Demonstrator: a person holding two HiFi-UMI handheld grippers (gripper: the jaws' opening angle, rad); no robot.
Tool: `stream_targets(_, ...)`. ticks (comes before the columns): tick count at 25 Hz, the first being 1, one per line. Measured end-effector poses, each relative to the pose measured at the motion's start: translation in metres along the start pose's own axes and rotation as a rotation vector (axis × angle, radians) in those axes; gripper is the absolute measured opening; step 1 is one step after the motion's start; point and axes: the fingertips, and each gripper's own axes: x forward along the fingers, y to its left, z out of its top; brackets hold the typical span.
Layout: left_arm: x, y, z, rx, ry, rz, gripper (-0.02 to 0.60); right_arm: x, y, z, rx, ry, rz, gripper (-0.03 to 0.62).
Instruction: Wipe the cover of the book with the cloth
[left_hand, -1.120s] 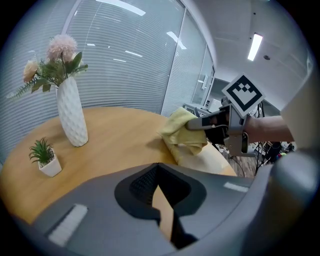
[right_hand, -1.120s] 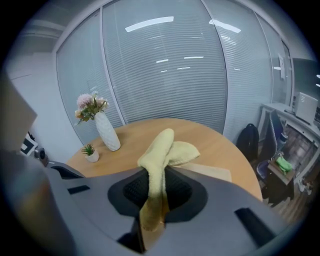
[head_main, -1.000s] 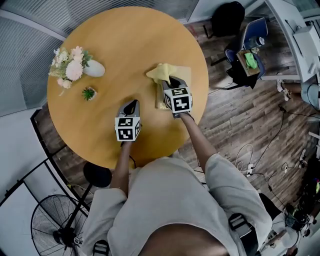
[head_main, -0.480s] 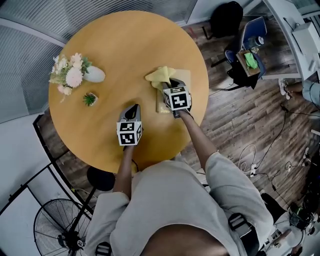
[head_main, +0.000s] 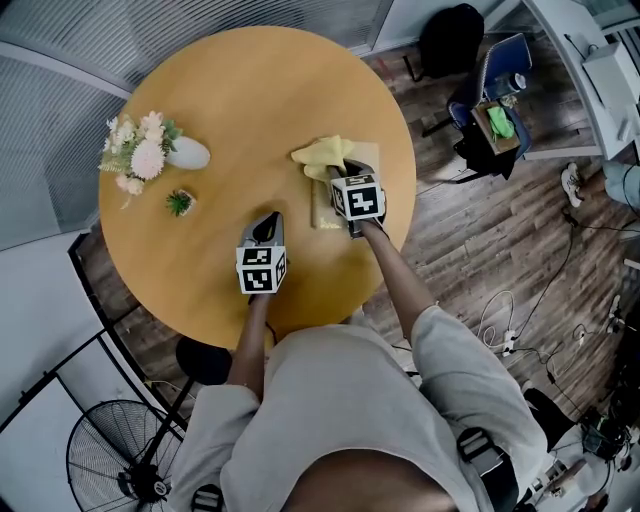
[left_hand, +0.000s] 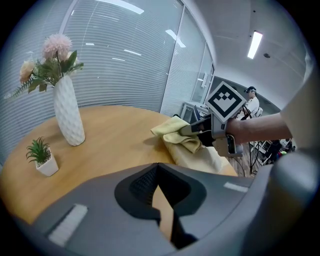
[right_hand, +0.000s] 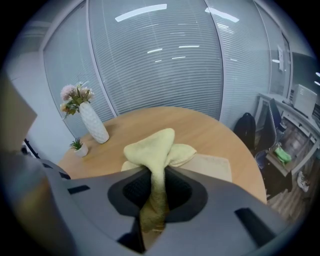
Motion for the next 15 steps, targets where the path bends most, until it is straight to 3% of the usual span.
stream_targets(15,0.011,-0.018,0.002,0.037,0.008,-0.026,0.009,-0.018,-0.035,-0.01,0.02,-0.001,-0.058,0.067)
